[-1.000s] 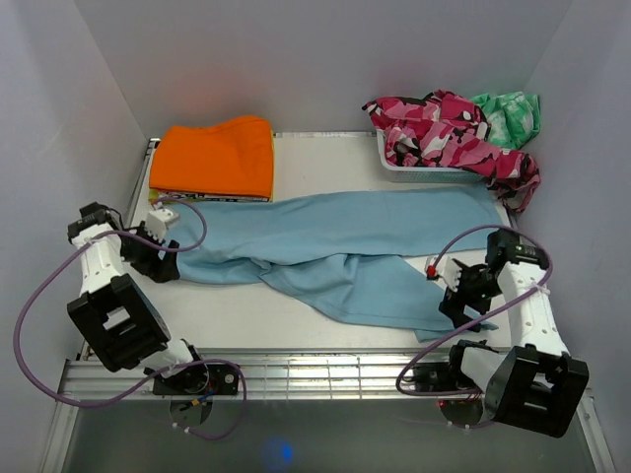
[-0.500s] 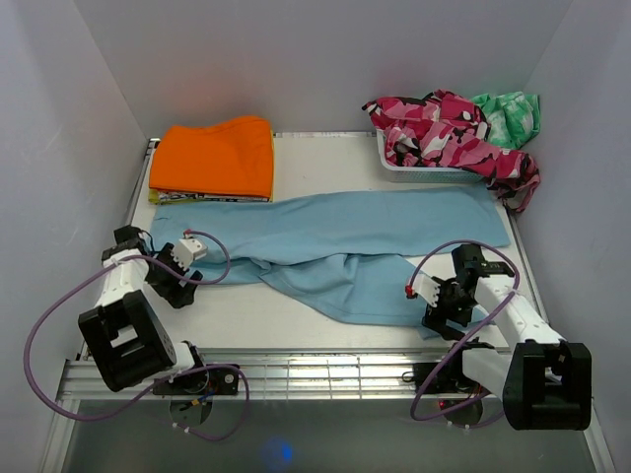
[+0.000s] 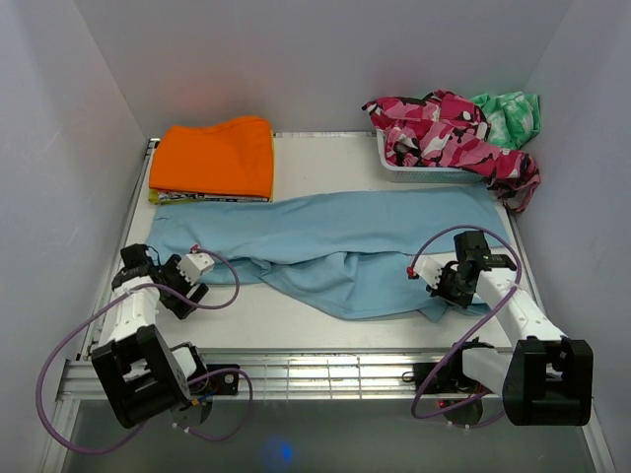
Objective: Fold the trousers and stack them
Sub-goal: Flatten the trousers out
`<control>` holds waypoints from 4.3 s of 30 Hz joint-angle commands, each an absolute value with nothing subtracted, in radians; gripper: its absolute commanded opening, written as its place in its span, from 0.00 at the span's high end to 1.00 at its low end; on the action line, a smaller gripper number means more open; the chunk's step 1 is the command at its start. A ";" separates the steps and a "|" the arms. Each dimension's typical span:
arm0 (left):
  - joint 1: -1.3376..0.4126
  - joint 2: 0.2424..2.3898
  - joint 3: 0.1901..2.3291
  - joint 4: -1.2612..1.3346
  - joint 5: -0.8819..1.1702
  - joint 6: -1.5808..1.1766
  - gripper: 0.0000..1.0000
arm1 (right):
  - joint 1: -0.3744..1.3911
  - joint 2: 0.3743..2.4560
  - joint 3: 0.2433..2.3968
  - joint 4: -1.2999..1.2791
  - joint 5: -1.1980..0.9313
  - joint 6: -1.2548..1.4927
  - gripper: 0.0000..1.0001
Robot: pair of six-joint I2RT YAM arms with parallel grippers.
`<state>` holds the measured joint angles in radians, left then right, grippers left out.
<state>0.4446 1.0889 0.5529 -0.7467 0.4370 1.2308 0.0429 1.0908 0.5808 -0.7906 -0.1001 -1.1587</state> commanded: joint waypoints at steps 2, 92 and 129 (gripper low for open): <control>0.442 1.166 0.591 -0.683 0.491 1.189 0.17 | 0.045 1.081 0.647 -0.810 -0.113 -1.155 0.92; 0.423 1.368 1.120 -1.061 0.618 1.330 1.00 | -0.273 1.161 1.201 -1.051 -0.250 -1.367 0.92; 0.557 1.721 1.321 -0.933 0.658 1.034 0.47 | -0.124 1.839 1.399 -0.747 -0.120 -0.986 0.92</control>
